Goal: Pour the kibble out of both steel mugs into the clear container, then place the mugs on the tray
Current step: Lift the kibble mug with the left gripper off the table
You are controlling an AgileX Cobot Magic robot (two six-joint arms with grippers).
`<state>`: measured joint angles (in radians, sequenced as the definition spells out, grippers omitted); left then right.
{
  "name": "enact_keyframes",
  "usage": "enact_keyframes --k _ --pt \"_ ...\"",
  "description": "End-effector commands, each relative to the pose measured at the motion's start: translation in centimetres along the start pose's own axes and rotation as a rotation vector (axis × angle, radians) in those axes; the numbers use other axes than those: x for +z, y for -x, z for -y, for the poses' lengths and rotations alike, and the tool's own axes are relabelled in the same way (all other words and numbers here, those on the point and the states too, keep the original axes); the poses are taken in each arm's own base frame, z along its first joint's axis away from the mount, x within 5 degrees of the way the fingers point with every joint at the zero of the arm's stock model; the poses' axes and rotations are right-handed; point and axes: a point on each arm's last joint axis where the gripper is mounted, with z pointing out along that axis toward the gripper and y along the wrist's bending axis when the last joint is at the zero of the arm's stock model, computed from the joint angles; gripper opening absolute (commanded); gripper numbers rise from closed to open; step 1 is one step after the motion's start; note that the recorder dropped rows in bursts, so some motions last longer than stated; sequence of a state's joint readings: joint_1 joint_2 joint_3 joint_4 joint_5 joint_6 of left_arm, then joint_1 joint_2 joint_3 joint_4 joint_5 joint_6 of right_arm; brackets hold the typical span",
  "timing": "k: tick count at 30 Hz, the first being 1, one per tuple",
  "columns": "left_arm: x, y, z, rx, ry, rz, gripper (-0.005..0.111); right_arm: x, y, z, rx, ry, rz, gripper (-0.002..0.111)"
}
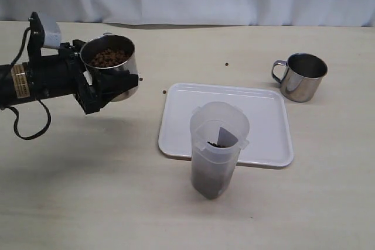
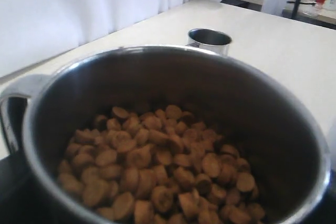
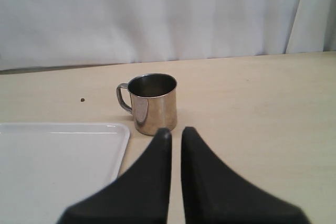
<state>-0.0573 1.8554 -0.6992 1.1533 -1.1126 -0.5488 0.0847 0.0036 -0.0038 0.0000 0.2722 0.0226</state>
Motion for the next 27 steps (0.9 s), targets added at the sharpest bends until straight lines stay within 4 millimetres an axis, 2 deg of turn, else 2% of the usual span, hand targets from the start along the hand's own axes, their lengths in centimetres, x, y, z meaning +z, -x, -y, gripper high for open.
enact_keyframes --k 1,6,13,20,27 --pt "-1.0 2.5 1.0 -0.065 0.198 -0.003 0.000 0.0 -0.1 0.0 -0.008 -0.001 -0.003 0.005" --pt "-1.3 5.1 3.1 -0.027 0.338 -0.097 0.000 0.0 -0.1 0.0 -0.008 -0.001 -0.003 0.005" --pt "-1.2 7.9 7.0 0.087 0.406 -0.143 0.000 0.0 -0.1 0.0 -0.008 -0.001 -0.003 0.005" --pt "-0.6 8.2 8.7 0.101 0.418 -0.162 0.000 0.0 -0.1 0.0 -0.008 -0.001 -0.003 0.005" --pt "-0.5 8.2 8.8 -0.002 0.415 -0.138 0.000 0.0 -0.1 0.0 -0.008 -0.001 -0.003 0.005"
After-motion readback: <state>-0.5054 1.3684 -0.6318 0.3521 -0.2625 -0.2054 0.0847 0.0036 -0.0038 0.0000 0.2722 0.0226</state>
